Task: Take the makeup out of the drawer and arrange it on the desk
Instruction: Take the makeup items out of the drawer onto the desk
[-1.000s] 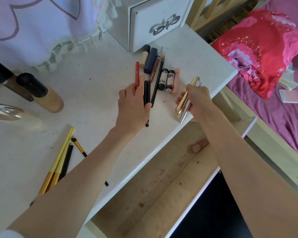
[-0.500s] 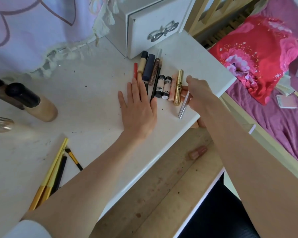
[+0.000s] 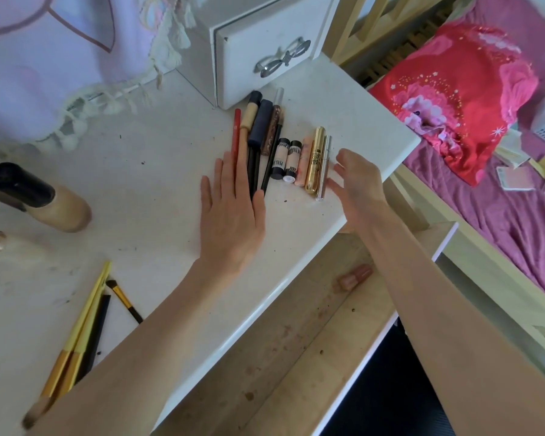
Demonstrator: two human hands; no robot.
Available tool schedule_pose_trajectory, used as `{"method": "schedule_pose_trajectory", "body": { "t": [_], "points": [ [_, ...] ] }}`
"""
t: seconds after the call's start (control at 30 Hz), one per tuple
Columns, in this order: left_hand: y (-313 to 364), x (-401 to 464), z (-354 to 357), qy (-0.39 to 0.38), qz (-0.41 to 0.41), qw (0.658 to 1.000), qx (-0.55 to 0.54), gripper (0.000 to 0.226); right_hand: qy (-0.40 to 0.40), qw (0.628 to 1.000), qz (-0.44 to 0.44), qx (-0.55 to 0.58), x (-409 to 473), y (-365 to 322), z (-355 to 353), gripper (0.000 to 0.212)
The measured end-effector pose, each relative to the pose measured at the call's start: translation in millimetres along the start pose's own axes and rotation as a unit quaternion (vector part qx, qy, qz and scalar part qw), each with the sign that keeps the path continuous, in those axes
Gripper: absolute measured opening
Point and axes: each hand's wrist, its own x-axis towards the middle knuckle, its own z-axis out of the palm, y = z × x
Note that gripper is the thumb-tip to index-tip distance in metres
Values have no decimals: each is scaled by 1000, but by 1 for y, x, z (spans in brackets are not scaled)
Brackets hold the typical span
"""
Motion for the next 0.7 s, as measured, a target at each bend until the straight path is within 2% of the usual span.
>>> {"method": "schedule_pose_trajectory", "body": {
  "t": [0.13,0.23,0.4,0.7],
  "points": [
    [-4,-12,5,-23,31,996,81,60,-39,994,-76,-69,-12,20,-2,33],
    [-4,2,8,-31,30,994,99,60,-67,980,-143,-121,-10,25,-2,32],
    [-5,7,6,-48,34,992,108,61,-94,958,-188,-194,-7,31,-6,33],
    [-1,-39,-9,-58,48,997,-34,62,-108,937,-196,-268,-31,54,-33,48]
  ]
}}
